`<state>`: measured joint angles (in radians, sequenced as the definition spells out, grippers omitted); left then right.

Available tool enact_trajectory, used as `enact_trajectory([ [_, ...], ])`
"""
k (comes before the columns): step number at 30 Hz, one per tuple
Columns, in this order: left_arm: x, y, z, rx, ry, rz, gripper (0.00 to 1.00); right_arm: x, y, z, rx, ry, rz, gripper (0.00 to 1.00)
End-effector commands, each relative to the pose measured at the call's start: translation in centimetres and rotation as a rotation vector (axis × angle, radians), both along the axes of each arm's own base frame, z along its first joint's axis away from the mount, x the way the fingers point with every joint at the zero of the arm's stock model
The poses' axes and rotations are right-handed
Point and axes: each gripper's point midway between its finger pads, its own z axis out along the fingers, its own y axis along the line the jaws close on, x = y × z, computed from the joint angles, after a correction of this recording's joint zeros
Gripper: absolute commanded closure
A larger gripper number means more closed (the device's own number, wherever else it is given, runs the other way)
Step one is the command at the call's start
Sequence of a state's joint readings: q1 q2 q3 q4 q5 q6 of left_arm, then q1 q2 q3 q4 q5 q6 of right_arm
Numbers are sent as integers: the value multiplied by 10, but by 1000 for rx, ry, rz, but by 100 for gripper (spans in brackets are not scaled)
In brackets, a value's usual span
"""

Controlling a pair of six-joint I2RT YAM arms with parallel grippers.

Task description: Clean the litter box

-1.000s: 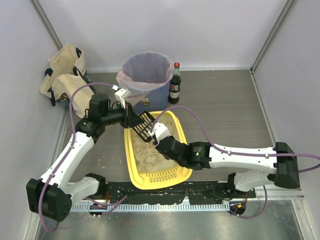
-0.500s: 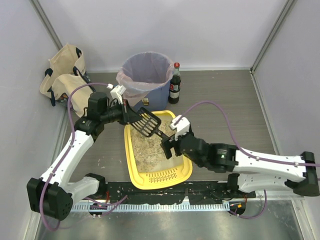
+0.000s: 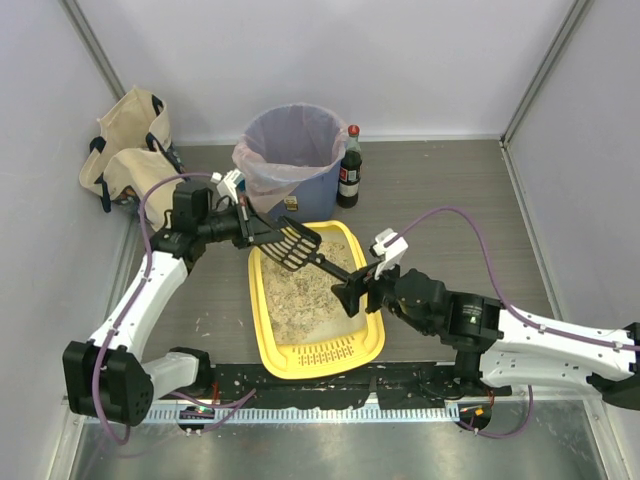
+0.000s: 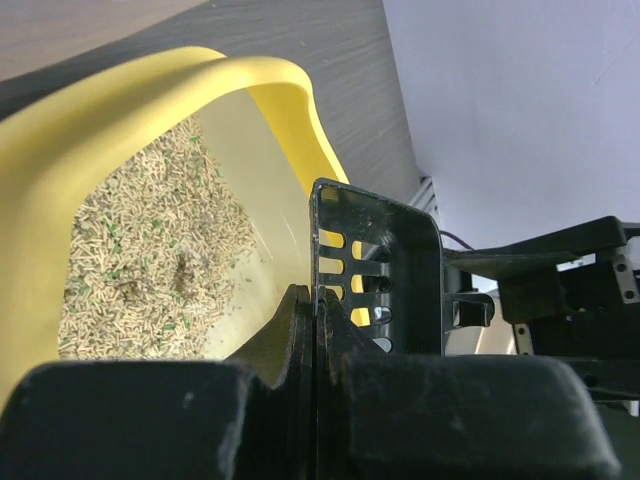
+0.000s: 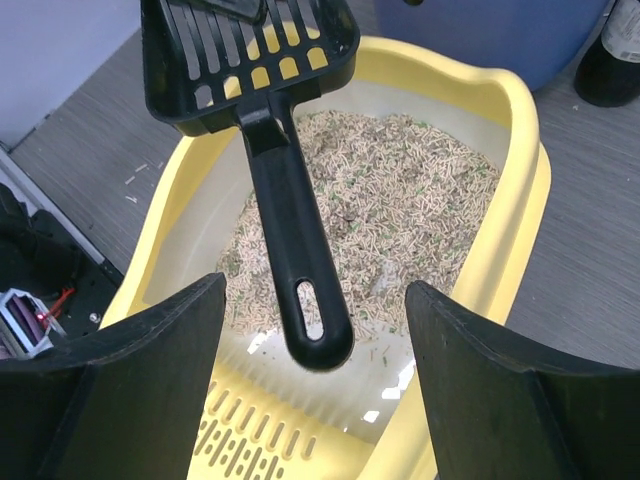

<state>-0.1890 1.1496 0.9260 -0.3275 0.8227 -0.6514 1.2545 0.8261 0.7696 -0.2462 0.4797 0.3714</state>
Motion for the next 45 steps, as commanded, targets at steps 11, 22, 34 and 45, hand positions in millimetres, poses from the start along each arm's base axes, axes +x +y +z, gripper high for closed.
enact_trajectory([
  [11, -15, -5, 13, -127, 97, -80, 100, 16, 23, 14, 41, -176, -23, 29],
  [22, -13, -4, 7, -162, 146, -67, 100, 11, 22, 35, 178, -275, -47, 30],
  [34, -12, -2, 5, -166, 151, -70, 100, 7, 20, 49, 216, -328, -35, 36],
  [45, -17, -1, -3, -140, 166, -93, 100, 9, 32, 48, 187, -343, -18, 40],
])
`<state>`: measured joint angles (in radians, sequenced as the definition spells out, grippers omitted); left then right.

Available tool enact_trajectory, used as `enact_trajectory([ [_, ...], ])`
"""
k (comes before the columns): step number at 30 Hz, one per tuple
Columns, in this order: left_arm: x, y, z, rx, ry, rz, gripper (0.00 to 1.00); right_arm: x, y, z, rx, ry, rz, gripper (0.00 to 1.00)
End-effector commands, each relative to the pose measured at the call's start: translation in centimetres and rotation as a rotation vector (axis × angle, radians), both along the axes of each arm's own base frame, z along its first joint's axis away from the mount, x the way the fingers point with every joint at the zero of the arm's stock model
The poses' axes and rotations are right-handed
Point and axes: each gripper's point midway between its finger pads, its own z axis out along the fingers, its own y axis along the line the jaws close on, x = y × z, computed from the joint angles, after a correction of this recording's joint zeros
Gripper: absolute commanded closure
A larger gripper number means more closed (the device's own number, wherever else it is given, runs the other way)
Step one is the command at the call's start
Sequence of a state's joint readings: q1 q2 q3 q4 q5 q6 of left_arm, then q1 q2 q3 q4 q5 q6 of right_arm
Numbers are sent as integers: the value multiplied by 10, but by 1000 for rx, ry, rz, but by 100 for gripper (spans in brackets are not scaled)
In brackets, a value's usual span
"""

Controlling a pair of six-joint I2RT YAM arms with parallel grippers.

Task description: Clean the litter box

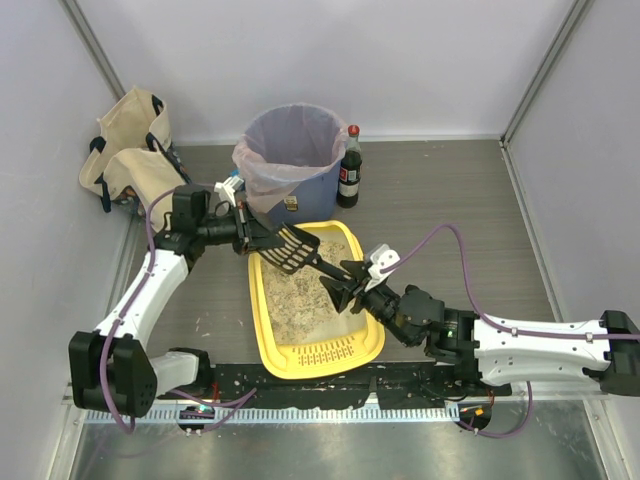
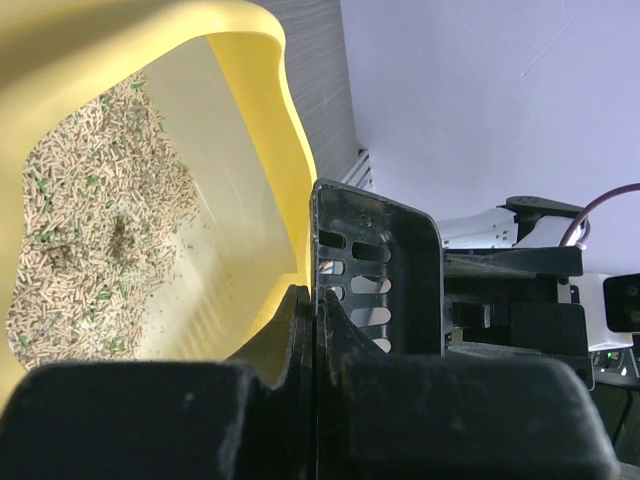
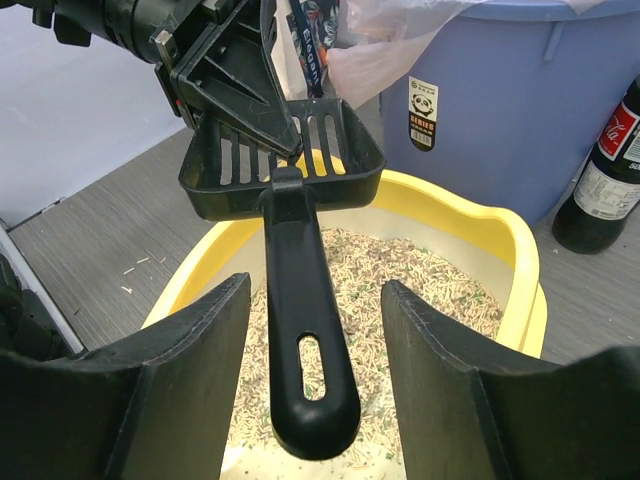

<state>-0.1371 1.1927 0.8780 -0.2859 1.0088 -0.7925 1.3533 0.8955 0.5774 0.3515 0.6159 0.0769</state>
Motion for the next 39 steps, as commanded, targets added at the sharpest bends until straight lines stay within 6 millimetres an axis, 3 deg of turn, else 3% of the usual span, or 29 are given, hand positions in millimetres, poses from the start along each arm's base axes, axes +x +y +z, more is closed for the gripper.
enact_trajectory([
  [1, -3, 1, -1, 8, -30, -36, 100, 1, 2, 30, 81, -43, -3, 41],
  [14, -4, 0, -1, 4, -28, -46, 100, 1, 14, 25, 55, -41, 12, 49],
  [17, -4, 1, -2, 3, -30, -44, 100, 1, 14, 27, 64, -39, 11, 55],
  [20, -4, 0, -3, 3, -25, -47, 100, 1, 13, 29, 70, -41, 11, 68],
  [21, -4, 1, -4, 7, -29, -46, 100, 1, 12, 30, 71, -43, 9, 85],
  [22, -3, 1, -4, 9, -30, -47, 100, 1, 12, 30, 74, -43, 7, 94],
  [24, -3, 2, -7, 32, -30, -42, 100, 2, 11, 32, 77, -44, 1, 99],
  [27, 1, 9, -10, 111, -59, -25, 69, 2, 8, 33, 76, -37, -9, 99],
  [28, 8, 13, -6, 158, -116, -12, 46, 4, 4, 34, 89, -21, -32, 99],
  [31, 11, 24, 1, 257, -175, 29, 25, 7, -7, 40, 104, 32, -76, 98],
  [32, 14, 35, -1, 334, -212, 70, 23, 6, -13, 34, 68, 55, -85, 99],
  [34, 20, 45, 3, 402, -265, 123, 16, 4, -20, 43, 76, 83, -92, 99],
  [35, 28, 56, 2, 462, -295, 177, 14, 1, -23, 33, 36, 120, -90, 99],
  [37, 29, 68, 1, 515, -340, 238, 13, -2, -31, 42, 31, 154, -85, 99],
  [38, 33, 72, 2, 532, -365, 269, 13, -6, -37, 28, -32, 199, -89, 99],
  [39, 36, 83, 2, 578, -389, 323, 13, -8, -40, 42, -21, 213, -90, 98],
])
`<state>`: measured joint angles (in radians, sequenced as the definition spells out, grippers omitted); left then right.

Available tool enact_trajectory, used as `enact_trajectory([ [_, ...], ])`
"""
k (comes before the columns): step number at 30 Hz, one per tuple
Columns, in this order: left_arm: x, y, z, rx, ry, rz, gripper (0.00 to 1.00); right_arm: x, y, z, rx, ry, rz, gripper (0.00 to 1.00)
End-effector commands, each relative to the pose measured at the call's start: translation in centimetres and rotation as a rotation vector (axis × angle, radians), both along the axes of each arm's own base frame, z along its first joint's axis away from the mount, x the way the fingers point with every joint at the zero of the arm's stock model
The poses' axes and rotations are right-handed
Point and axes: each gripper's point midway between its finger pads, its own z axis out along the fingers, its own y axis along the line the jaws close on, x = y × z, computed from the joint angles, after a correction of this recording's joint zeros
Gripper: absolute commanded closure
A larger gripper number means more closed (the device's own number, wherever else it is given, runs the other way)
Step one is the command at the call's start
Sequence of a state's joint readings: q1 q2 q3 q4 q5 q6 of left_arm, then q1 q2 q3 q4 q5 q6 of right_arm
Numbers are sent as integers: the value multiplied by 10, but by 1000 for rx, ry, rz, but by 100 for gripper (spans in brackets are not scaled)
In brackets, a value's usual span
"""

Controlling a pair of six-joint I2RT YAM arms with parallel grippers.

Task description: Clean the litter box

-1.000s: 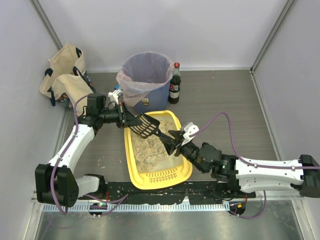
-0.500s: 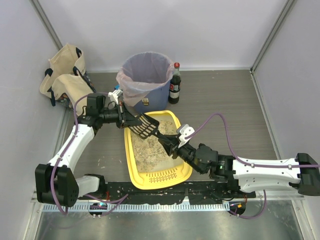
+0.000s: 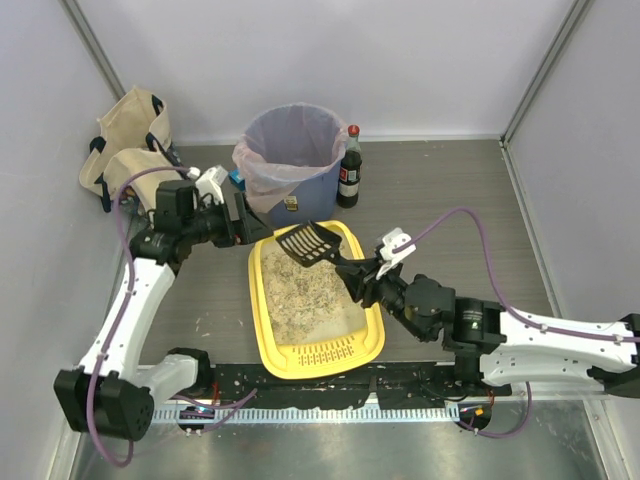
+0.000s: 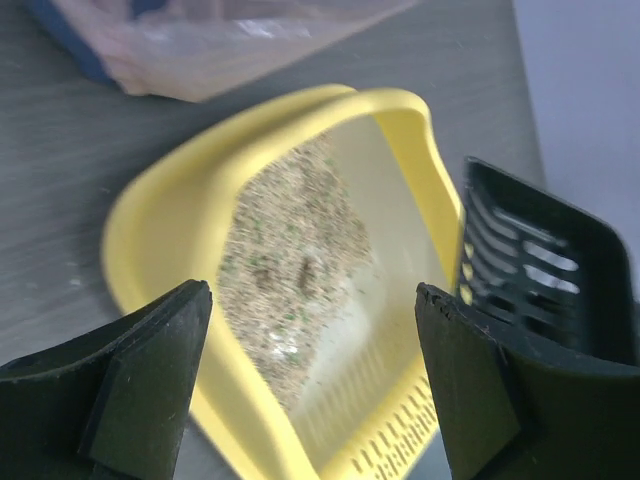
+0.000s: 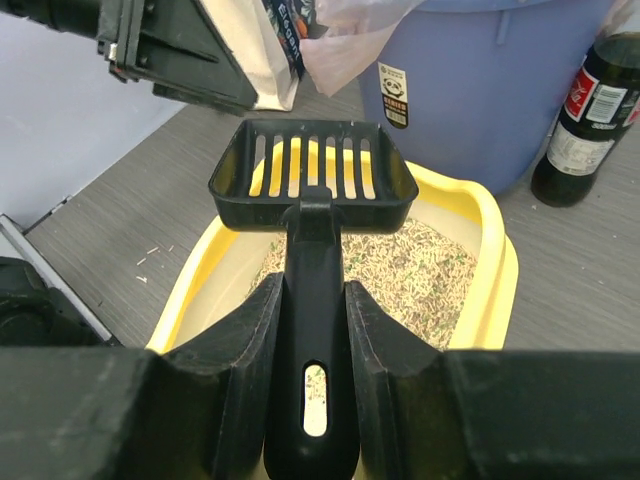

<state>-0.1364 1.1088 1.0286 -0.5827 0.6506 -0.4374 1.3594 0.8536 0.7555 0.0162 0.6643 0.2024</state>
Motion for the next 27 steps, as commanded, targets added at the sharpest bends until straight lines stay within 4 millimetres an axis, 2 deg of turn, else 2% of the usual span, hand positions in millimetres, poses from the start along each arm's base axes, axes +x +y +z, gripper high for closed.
enact_trajectory([
  [1, 17, 45, -7, 217, -148, 194, 14, -6, -25, 15, -31, 129, -49, 99],
  [2, 18, 49, -10, 235, -157, 209, 14, -9, -34, 2, -106, 164, -56, 98],
  [3, 19, 54, -14, 263, -165, 218, 14, -13, -34, 12, -86, 194, -46, 99],
  [4, 17, 54, -20, 274, -159, 213, 14, -17, -37, -4, -175, 233, -42, 99],
  [5, 16, 53, -22, 283, -164, 201, 13, -21, -37, -7, -206, 256, -32, 99],
  [6, 16, 51, -24, 286, -170, 188, 13, -26, -33, 1, -200, 293, -12, 99],
  [7, 15, 49, -27, 294, -184, 167, 9, -29, -37, -16, -301, 332, -21, 99],
  [8, 14, 44, -28, 291, -188, 145, 9, -31, -37, -19, -337, 356, -26, 99],
  [9, 13, 42, -30, 288, -189, 132, 9, -33, -35, -6, -328, 372, -22, 99],
  [10, 12, 40, -34, 295, -185, 118, 9, -36, -44, -11, -381, 411, -40, 99],
  [11, 11, 38, -37, 301, -182, 106, 9, -37, -42, -14, -415, 434, -54, 99],
  [12, 10, 37, -40, 308, -178, 101, 9, -38, -40, 1, -390, 442, -53, 99],
  [13, 10, 40, -44, 329, -170, 109, 9, -43, -43, -1, -410, 479, -53, 98],
  [15, 8, 39, -52, 352, -151, 101, 9, -48, -34, 2, -416, 514, -23, 99],
  [19, 4, 32, -57, 368, -145, 73, 9, -61, -30, -22, -538, 631, -15, 99],
  [23, 0, 23, -60, 383, -143, 41, 10, -69, -17, -48, -587, 728, 25, 99],
  [26, -2, 20, -64, 398, -136, 29, 11, -64, -5, -63, -589, 765, 53, 99],
  [27, -3, 20, -65, 403, -133, 28, 13, -57, -5, -66, -583, 773, 39, 99],
])
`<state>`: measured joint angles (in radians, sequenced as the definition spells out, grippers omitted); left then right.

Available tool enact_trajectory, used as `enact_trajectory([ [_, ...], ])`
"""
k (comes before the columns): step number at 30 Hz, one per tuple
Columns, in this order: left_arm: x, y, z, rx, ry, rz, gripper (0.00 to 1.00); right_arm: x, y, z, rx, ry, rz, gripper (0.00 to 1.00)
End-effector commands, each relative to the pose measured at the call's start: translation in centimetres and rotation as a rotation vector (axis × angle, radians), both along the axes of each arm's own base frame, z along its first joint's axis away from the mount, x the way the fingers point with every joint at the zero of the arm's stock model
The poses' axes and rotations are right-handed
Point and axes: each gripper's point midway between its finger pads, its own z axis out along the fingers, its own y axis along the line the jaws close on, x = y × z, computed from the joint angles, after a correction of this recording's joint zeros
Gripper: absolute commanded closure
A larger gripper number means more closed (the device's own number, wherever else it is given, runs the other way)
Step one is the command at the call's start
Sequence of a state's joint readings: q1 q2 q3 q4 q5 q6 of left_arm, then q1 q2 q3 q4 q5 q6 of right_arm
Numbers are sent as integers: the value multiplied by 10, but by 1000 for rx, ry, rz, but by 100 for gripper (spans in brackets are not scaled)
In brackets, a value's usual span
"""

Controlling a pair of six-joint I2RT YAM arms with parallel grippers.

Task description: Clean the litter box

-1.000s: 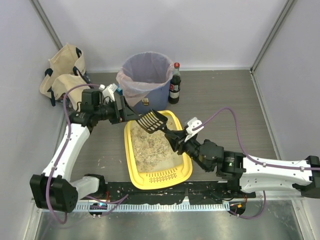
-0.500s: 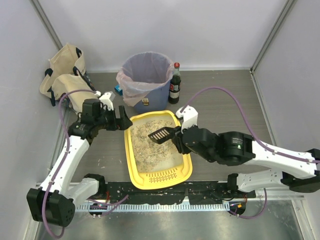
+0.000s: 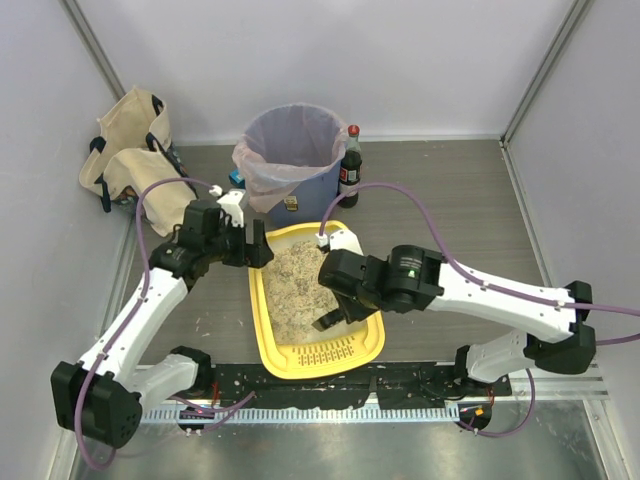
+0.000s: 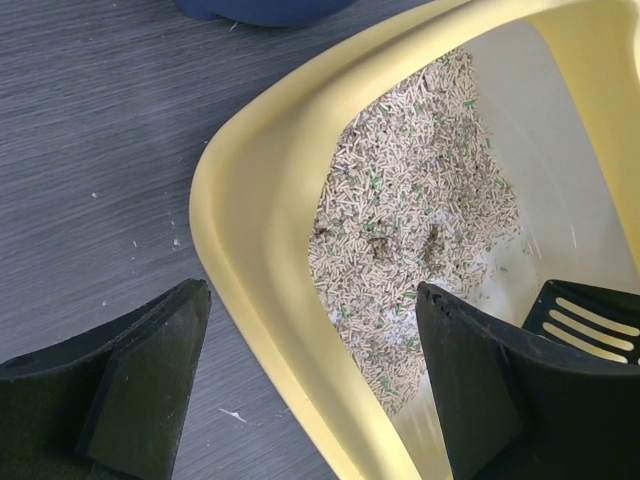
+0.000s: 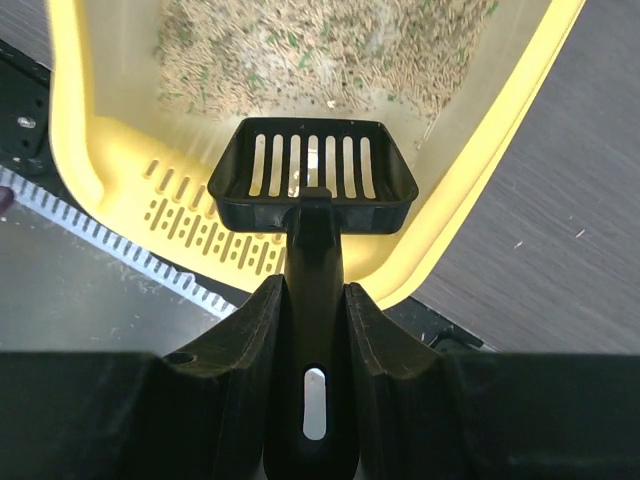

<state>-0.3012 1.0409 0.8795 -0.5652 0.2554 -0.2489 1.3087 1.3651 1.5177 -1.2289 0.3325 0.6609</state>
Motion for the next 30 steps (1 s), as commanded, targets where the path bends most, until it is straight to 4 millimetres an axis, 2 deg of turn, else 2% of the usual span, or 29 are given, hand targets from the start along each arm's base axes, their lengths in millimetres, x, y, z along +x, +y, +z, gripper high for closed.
enact_trajectory([
  [1, 3, -1, -1, 34, -30, -10, 14, 6, 13, -12, 40, 82, -2, 99],
  [6, 2, -2, 0, 40, -35, -12, 17, 18, 29, -33, 36, 119, 19, 98],
  [7, 2, -3, -1, 42, -31, -13, 18, 17, 32, -44, 1, 139, 33, 98],
  [11, 1, -5, -3, 44, -29, -19, 21, 18, 31, -68, -55, 149, 18, 98],
  [16, 2, -5, -5, 51, -22, -20, 24, 29, 26, -81, -62, 98, -65, 99],
  [17, 2, -4, -5, 53, -19, -19, 25, 32, 20, -91, -81, 68, -102, 99],
  [19, 1, -5, -5, 54, -20, -21, 26, 37, 25, -98, -37, 42, -136, 99],
  [20, 2, -5, -6, 53, -17, -20, 26, 36, 20, -109, -43, 43, -161, 98],
  [21, 2, -5, -7, 54, -15, -20, 26, 38, 27, -110, -9, 34, -165, 99],
  [24, 2, -6, -9, 58, -6, -23, 27, 41, 30, -110, -15, -4, -173, 99],
  [30, 2, -7, -11, 61, 0, -28, 29, 50, 19, -118, -98, -51, -211, 98],
])
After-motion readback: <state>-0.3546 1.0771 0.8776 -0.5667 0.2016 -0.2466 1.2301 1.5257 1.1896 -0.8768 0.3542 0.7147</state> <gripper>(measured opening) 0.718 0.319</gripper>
